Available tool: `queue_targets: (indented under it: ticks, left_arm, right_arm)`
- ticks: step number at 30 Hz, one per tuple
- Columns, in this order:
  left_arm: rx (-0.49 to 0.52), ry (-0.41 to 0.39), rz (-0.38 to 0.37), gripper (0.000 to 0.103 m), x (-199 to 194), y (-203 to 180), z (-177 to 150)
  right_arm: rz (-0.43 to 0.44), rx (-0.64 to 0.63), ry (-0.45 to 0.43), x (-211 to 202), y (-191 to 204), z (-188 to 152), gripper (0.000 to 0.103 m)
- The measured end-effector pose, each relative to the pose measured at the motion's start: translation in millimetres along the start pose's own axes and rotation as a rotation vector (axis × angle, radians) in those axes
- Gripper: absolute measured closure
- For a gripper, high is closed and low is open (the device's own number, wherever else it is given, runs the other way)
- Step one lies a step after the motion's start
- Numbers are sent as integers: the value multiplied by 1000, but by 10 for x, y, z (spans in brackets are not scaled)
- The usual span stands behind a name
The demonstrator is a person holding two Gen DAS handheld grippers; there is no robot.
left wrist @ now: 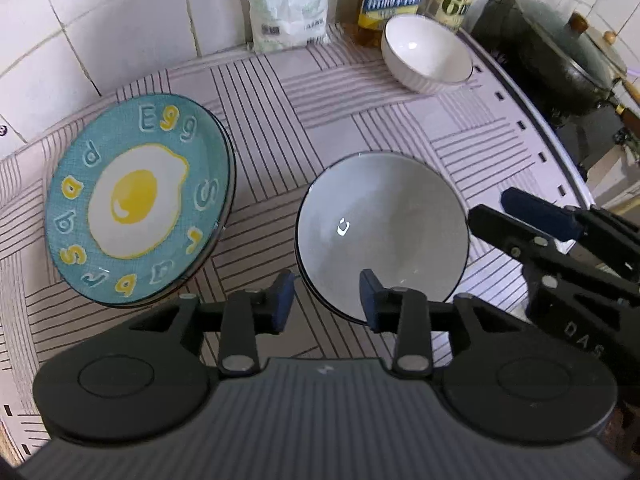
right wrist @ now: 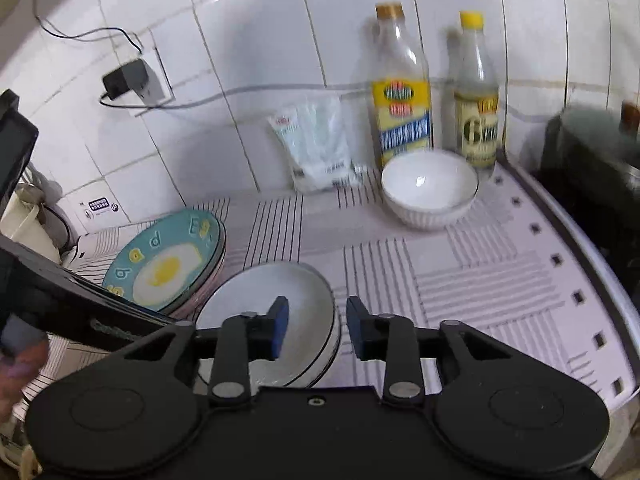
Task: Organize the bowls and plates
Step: 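Reach the left gripper to the last white bowl and grasp its rim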
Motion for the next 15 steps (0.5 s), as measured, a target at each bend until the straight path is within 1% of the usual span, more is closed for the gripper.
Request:
queue_targets:
  ticks: [6,8,9,10,11,13,15]
  left_arm:
    - [35,-63,17,59,-282,16,199]
    - [32,-93,19,53,-364,49,318]
    - [31,-107,18,52,-397,55,369]
    - [34,-120,17,50,-421,55,425]
    - [35,-130,16,48,-428,55,467]
    - [36,-142,13,46,-419,50,558]
    - [46,-148,4,44,-408,30,638]
  right_arm:
    - [-48,-67,-24,-138,-204,120,54]
    - [-55,-86,-27,-175,-276,153,47]
    - [-42,-97,-28,-192,-307,174,45]
    - [-17,-106,-28,-204,-319,185,38]
    - [12,-114,-24,-204,-330,190,36]
    - [37,-116,-9,-171,-371,191,36]
    - [34,-126,2,-107,-406,184,34]
Point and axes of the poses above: each gripper's, at about its wrist camera, not at the fingertips, and x roughly the way its jaws point, y to its left, z to its top, the point moved 10 cm from there along x, roughly the way its jaws point, and after that the axes turned 1 degree about -y, right-handed, at the moved point
